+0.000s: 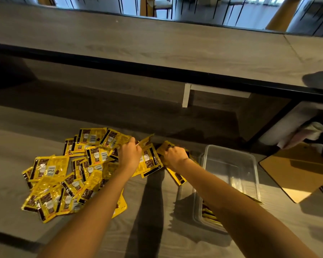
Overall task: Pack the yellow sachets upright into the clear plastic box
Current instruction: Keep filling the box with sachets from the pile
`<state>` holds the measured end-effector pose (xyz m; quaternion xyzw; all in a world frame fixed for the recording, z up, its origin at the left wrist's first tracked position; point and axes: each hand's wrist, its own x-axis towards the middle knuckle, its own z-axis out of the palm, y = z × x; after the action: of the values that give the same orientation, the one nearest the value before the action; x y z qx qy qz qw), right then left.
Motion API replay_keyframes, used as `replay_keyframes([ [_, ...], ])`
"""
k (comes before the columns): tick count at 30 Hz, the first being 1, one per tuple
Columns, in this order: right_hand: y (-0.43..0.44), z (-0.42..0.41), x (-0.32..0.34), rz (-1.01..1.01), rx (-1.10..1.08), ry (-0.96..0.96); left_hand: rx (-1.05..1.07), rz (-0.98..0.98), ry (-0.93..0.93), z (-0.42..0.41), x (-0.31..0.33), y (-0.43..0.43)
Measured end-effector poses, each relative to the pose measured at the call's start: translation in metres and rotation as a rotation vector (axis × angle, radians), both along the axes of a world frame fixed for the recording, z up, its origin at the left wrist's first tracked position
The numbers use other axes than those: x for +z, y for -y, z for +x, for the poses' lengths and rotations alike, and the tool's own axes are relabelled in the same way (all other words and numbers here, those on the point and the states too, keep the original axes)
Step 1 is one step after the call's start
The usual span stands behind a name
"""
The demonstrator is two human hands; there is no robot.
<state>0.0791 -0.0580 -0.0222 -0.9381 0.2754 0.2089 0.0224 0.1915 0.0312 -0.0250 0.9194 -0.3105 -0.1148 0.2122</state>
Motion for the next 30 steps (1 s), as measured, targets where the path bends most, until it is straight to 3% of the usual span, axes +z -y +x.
replay_keyframes([
  [4, 0.006, -0.008, 0.011, 0.045, -0.148, 0.116, 0.080, -0.186, -0.102, -0.005, 0.014, 0.003],
  [11, 0.030, -0.028, 0.048, 0.316, -0.617, 0.693, 0.025, -0.465, -0.183, -0.030, 0.050, 0.016],
  [15, 0.044, -0.058, 0.063, 0.403, -0.839, 1.028, -0.083, -0.528, -0.119, -0.049, 0.072, 0.032],
  [19, 0.051, -0.103, 0.070, 0.383, -0.909, 1.257, -0.307, -0.575, -0.087, -0.080, 0.087, 0.050],
  [22, 0.058, -0.139, 0.065, 0.275, -0.965, 1.294, -0.502, -0.564, -0.101, -0.107, 0.091, 0.062],
  [25, 0.059, -0.172, 0.060, 0.328, -1.087, 1.376, -0.660, -0.493, -0.129, -0.130, 0.083, 0.070],
  [30, 0.050, -0.212, 0.043, 0.463, -1.007, 1.379, -0.946, -0.151, -0.237, -0.160, 0.065, 0.073],
])
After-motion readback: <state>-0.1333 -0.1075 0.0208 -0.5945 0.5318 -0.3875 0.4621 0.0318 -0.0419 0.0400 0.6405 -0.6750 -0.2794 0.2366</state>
